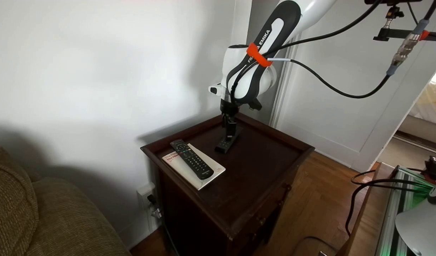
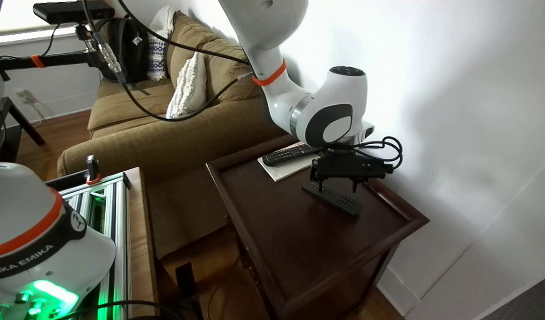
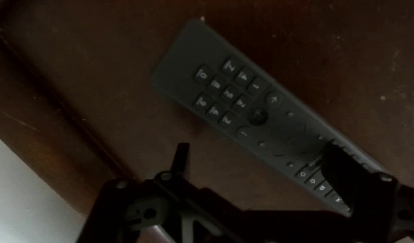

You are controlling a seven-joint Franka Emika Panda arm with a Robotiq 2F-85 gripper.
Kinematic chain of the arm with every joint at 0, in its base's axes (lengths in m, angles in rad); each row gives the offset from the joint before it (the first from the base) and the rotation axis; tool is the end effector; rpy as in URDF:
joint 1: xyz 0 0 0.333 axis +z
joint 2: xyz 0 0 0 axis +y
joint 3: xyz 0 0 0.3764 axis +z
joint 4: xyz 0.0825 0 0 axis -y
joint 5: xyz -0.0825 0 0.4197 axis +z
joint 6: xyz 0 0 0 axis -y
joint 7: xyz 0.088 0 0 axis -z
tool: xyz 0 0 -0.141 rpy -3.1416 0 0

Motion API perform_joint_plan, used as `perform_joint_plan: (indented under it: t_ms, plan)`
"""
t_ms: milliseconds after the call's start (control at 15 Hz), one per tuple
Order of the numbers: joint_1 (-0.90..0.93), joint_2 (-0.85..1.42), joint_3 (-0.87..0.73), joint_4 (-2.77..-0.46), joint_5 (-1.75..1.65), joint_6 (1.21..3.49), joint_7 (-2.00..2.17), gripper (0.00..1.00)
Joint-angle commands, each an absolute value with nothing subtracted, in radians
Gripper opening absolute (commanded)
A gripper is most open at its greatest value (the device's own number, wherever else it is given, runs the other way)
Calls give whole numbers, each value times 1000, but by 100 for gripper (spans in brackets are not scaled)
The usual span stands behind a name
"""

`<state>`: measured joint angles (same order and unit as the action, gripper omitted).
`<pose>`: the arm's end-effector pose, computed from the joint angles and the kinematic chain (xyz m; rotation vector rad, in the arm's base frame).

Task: Turn the grey remote control to the right

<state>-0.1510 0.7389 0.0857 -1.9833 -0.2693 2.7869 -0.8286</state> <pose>0.6566 -0.0336 0.0726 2.7015 1.4555 0.0705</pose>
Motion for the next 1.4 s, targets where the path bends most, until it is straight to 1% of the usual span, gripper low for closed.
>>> perform_joint_plan:
  t_ms: [0,333,400,600,1067,1133,1200,1333]
  plan:
    - [-167,775,103,-1958,-281,2793,-877,100]
    - [-193,757,138,-1961,-259,2719,-947,100]
    - [-215,756,167,-1959,-242,2682,-985,100]
    - [-203,742,154,-1952,-240,2596,-1013,100]
    - [-201,753,137,-1945,-245,2589,-1074,100]
    - [-204,754,138,-1947,-243,2593,-1084,91]
    - [-205,755,138,-1947,-240,2591,-1091,74]
    - [-208,754,136,-1948,-236,2593,-1099,58]
